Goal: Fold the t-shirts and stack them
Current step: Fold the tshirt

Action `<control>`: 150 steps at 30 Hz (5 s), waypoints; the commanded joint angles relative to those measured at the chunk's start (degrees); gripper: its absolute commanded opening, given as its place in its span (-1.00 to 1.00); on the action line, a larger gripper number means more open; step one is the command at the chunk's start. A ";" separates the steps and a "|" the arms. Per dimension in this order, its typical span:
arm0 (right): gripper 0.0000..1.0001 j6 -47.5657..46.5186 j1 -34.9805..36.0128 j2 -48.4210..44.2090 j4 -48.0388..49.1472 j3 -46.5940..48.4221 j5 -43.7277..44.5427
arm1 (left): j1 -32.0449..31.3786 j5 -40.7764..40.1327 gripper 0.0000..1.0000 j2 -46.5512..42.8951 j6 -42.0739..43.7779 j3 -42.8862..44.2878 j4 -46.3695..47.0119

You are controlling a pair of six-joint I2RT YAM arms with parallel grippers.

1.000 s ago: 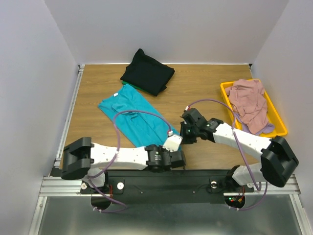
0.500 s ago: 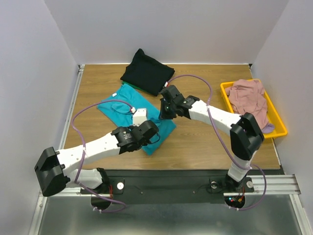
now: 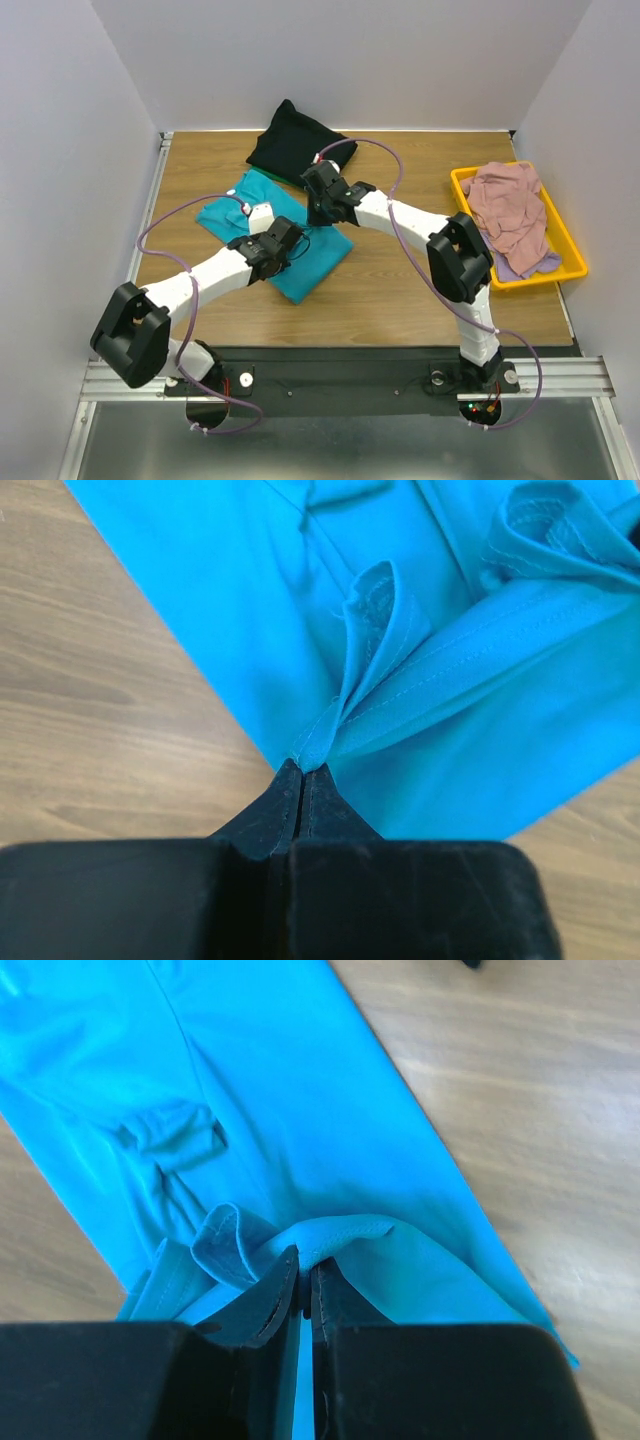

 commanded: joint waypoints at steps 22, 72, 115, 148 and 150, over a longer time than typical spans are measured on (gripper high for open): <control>0.53 -3.45 -1.01 7.06 1.76 12.24 -2.91 | 7.88 -1.55 0.97 1.50 -0.34 4.14 -0.04; 1.00 2.17 -4.25 -10.95 5.89 -14.28 -0.37 | -5.29 16.38 0.97 -9.85 6.34 -8.52 15.87; -0.99 5.25 -10.85 -26.23 10.73 -39.42 -1.78 | -22.70 22.25 -1.00 6.76 5.29 -5.45 12.09; -0.99 -8.46 -10.51 -31.55 -8.79 -15.72 -4.06 | -23.86 21.57 -1.00 -17.13 1.69 -4.30 12.80; -0.99 -8.99 -9.37 -29.26 -8.17 -13.35 -5.02 | -21.49 21.48 -1.00 -19.42 1.33 -5.35 12.18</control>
